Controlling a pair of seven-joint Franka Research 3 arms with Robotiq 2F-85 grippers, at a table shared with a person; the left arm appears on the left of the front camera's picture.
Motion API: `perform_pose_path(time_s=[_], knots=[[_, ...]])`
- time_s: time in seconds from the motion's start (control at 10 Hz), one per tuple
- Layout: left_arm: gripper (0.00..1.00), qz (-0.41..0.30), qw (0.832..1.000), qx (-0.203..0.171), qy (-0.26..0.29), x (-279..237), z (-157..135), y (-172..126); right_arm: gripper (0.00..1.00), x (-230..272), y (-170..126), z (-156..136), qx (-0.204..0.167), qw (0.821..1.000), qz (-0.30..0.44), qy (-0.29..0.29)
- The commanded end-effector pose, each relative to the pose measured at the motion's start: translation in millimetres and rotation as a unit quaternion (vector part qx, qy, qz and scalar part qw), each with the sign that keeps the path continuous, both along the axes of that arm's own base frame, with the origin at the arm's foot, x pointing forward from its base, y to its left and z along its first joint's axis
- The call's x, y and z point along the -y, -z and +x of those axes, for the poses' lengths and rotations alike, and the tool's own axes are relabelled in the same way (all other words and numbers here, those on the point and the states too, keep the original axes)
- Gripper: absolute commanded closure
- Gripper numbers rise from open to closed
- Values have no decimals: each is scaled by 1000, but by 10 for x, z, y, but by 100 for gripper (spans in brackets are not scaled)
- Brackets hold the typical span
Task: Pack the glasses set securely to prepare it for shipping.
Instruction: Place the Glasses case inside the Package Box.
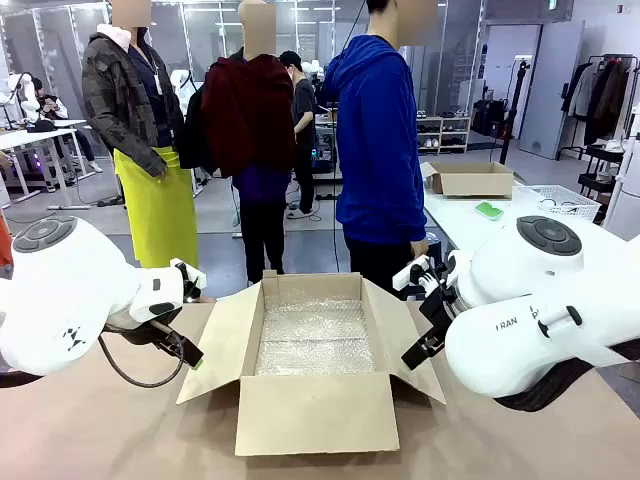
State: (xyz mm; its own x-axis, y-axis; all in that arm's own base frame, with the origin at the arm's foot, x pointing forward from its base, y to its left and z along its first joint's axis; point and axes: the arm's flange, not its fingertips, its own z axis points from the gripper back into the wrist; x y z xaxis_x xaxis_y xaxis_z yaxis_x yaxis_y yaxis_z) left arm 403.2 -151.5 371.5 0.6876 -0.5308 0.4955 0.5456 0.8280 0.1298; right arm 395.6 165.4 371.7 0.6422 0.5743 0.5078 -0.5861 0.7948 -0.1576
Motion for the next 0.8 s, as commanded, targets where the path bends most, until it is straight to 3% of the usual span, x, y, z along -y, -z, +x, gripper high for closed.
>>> perform_pose_path(time_s=[0.0, 0.7], knots=[[0, 0, 1000, 0, 0, 1, -1, 0, 0, 0, 0, 0, 0, 1000, 0, 0], [0, 0, 1000, 0, 0, 1, -1, 0, 0, 0, 0, 0, 0, 1000, 0, 0]])
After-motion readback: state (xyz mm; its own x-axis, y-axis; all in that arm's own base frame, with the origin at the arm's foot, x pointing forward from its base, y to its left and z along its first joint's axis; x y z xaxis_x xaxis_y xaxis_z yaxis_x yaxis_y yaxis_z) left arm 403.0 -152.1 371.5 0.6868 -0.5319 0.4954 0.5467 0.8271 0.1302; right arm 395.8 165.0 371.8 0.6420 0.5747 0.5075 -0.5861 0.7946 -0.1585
